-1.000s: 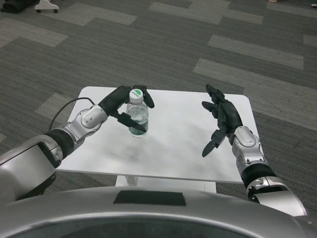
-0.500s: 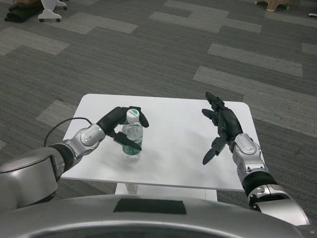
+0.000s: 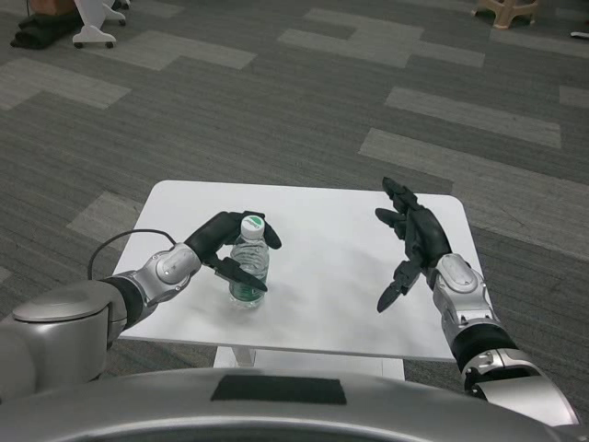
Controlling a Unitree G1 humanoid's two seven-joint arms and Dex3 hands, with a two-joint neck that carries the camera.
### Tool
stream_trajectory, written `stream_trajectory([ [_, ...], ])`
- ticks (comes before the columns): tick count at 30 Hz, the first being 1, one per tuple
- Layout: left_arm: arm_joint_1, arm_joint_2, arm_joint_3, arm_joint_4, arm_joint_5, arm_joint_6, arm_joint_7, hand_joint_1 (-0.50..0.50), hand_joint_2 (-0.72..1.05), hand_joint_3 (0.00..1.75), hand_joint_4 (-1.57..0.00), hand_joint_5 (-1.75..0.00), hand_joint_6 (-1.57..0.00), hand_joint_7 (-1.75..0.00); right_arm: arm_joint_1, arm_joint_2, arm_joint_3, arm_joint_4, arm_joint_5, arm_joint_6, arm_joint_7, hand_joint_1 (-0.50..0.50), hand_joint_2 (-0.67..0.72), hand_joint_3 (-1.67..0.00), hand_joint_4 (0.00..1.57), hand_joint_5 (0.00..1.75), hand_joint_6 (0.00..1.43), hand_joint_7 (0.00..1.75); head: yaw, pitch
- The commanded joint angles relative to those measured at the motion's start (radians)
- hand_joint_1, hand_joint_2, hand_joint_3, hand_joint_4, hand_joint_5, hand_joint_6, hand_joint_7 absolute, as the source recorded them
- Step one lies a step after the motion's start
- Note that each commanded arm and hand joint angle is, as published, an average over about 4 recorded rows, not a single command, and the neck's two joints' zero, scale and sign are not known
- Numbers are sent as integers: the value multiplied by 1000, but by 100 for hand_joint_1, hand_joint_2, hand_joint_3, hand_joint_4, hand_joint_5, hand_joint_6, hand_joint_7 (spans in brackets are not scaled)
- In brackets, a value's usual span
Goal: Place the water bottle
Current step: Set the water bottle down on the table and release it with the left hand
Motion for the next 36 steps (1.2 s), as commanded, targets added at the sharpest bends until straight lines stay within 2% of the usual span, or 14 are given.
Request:
stream_trajectory([
  [1, -27, 5, -25, 10, -51, -6, 7, 50, 96, 9, -135, -175, -126, -84, -5, -6, -2, 5, 5, -10, 0, -8, 66, -16, 0, 68, 0, 0, 1, 3],
  [7, -18, 3, -50, 29, -124, -7, 7, 50, 96, 9, -135, -175, -127, -80, -4, -6, -2, 5, 5, -10, 0, -10, 66, -16, 0, 68, 0, 0, 4, 2],
  [12, -6, 9, -51, 29, -136, -10, 7, 50, 105, 9, -128, -175, -126, -72, -4, -6, -2, 5, 5, -10, 0, -10, 66, -16, 0, 68, 0, 0, 7, 3],
  [21, 17, 51, -56, 0, -141, -25, -5, 50, 105, 9, -118, -175, -122, -70, -3, -7, -6, 5, 5, -10, 0, -12, 66, -12, 0, 68, 0, 0, 8, 6],
  [25, 22, 63, -75, -24, -148, -37, -7, 50, 105, 9, -105, -175, -119, -63, -3, -8, -6, 5, 5, -10, 0, -11, 66, -16, 0, 68, 0, 0, 14, 8],
  [29, 29, 67, -75, -31, -157, -39, -8, 50, 105, 9, -79, -175, -114, -52, -3, -8, -6, 4, 5, -10, 0, -10, 66, -12, 0, 68, 0, 0, 13, 9],
  [31, 31, 70, -76, -36, -163, -39, -10, 50, 105, 9, -71, -169, -111, -49, -3, -8, -6, 4, 5, -10, 0, -10, 66, -14, 0, 68, 0, 0, 14, 10],
  [36, 40, 76, -81, -44, -183, -39, -14, 50, 105, 9, -54, -144, -101, -40, -2, -8, -7, 4, 5, -10, 0, -10, 66, -16, 0, 68, 0, 0, 16, 10],
])
